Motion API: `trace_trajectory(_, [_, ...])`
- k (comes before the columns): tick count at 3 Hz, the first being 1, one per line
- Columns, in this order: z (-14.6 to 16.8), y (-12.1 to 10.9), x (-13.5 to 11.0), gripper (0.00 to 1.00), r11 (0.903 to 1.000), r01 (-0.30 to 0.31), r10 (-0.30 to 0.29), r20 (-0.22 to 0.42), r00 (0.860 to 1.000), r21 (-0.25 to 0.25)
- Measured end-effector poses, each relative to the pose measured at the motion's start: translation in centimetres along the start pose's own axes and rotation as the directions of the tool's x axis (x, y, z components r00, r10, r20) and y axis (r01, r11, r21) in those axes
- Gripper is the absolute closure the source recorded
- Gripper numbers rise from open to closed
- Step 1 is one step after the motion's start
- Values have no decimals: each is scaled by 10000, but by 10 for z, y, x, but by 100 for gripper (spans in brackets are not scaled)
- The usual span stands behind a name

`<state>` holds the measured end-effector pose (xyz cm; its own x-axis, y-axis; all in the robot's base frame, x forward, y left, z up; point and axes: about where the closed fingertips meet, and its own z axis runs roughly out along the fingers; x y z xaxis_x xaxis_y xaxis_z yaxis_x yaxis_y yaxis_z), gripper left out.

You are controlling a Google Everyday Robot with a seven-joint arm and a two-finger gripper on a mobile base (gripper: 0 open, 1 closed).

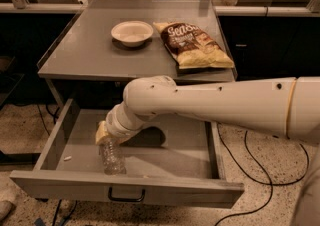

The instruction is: Place water bottle into top drawer

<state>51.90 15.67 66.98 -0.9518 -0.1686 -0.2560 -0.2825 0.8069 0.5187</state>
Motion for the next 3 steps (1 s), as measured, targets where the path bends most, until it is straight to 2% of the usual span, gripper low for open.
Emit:
trace_trajectory(1, [-28, 11, -29, 100, 9995, 106, -104, 54, 9999, -282])
trace_trajectory(2, [-17, 10, -29, 100, 9995, 126, -127, -20, 9999, -281])
trace_trajectory(3, [19, 12, -48, 100, 9992, 222, -225, -78, 9997, -326])
